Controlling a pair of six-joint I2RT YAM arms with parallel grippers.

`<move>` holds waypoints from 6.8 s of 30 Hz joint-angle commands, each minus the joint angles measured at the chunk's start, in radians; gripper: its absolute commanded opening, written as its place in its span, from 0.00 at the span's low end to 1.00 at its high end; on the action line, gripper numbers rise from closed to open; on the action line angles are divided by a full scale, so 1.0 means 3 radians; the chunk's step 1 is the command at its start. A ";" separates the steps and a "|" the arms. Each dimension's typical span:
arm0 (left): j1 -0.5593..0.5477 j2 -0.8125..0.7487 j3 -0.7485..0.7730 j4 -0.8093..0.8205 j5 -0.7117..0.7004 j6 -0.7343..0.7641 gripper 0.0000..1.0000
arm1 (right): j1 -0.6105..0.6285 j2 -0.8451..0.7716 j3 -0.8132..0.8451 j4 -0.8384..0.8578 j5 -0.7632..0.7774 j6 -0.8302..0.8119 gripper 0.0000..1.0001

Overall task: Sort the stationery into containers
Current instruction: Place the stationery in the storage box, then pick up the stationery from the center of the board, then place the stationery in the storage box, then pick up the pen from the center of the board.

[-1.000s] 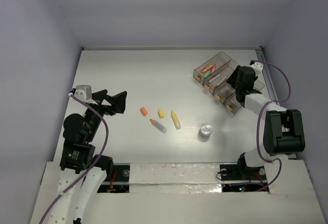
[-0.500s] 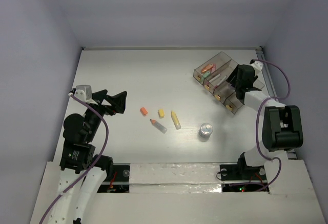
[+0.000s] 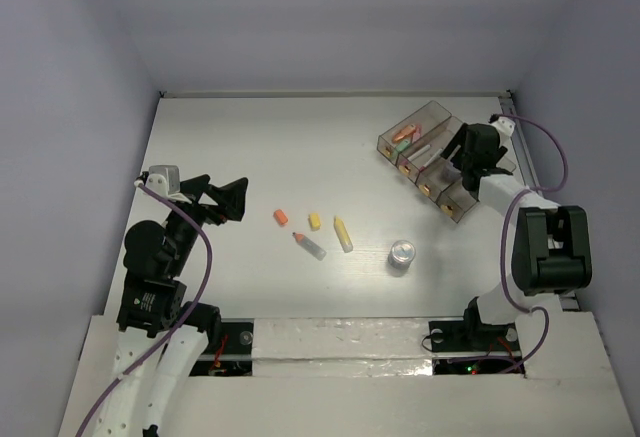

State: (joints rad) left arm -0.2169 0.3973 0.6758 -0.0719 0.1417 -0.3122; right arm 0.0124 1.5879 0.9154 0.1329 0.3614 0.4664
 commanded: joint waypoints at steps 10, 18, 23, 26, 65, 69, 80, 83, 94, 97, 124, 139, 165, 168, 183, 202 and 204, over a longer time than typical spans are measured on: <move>-0.0024 -0.0005 0.0099 0.0163 0.0029 0.0023 0.99 | 0.0408 -0.1105 -0.0290 -0.0412 -0.0775 -0.0174 0.28; -0.0085 -0.0072 0.0110 0.0158 0.0018 0.0023 0.99 | 0.1099 -0.1335 -0.0474 -0.1541 -0.1113 -0.0179 0.43; -0.0085 -0.0102 0.0100 0.0158 0.0013 0.0028 0.99 | 0.1324 -0.1728 -0.0489 -0.2022 -0.1148 0.0015 0.61; -0.0085 -0.0128 0.0110 0.0148 -0.0002 0.0018 0.99 | 0.1441 -0.1821 -0.0454 -0.2350 -0.1179 0.0107 0.70; -0.0116 -0.0138 0.0099 0.0143 -0.0002 0.0013 0.99 | 0.2270 -0.1050 -0.0300 -0.2663 -0.0694 0.0133 0.82; -0.0116 -0.0133 0.0099 0.0137 -0.0007 0.0018 0.99 | 0.2270 -0.0866 -0.0203 -0.2545 -0.0607 0.0087 0.79; -0.0116 -0.0107 0.0099 0.0148 0.0008 0.0013 0.99 | 0.2270 -0.0992 0.0088 -0.2693 -0.0224 -0.0066 0.55; -0.0116 -0.0097 0.0099 0.0158 0.0008 0.0018 0.99 | 0.2174 -0.1003 0.0308 -0.2647 0.0149 -0.0204 0.53; -0.0146 -0.0092 0.0105 0.0158 0.0013 0.0018 0.99 | 0.0977 -0.0708 0.0681 -0.1614 -0.0008 -0.0634 0.52; -0.0146 -0.0097 0.0099 0.0143 0.0018 0.0018 0.99 | 0.0798 -0.0493 0.0748 -0.1497 -0.0080 -0.0629 0.52; -0.0146 -0.0046 0.0099 0.0158 0.0029 0.0028 0.99 | 0.0444 -0.0036 0.0569 -0.1323 -0.0300 -0.0470 0.74; -0.0146 0.0041 0.0033 0.0326 0.0100 -0.0176 0.99 | 0.0571 -0.0705 0.0263 -0.1159 -0.0616 -0.0435 0.81; -0.0161 0.0915 -0.0248 0.0867 0.0867 -0.0917 0.99 | 0.2285 -0.0946 -0.0162 -0.1220 -0.0883 -0.0547 0.65; -0.0539 0.0987 -0.0376 0.0946 0.0466 -0.1076 0.99 | 0.2285 -0.1018 -0.0177 -0.1246 -0.0776 -0.0568 0.65; -0.2130 0.2218 -0.0008 -0.0244 -0.1718 -0.1796 0.37 | 0.2285 -0.1498 -0.0571 -0.1297 -0.0637 -0.0409 0.64; -0.2585 0.3277 0.0243 -0.0686 -0.2098 -0.2753 0.64 | 0.2285 -0.2102 -0.0965 -0.0965 -0.1297 -0.0358 0.64; -0.2585 0.3323 0.0258 -0.0650 -0.2114 -0.2758 0.64 | 0.2285 -0.2118 -0.0970 -0.0939 -0.1353 -0.0353 0.64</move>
State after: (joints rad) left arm -0.9874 1.3834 0.7124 -0.2588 -0.4282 -1.0760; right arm 0.6952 0.9798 0.6361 -0.2169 -0.0048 0.3626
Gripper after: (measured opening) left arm 0.643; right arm 0.641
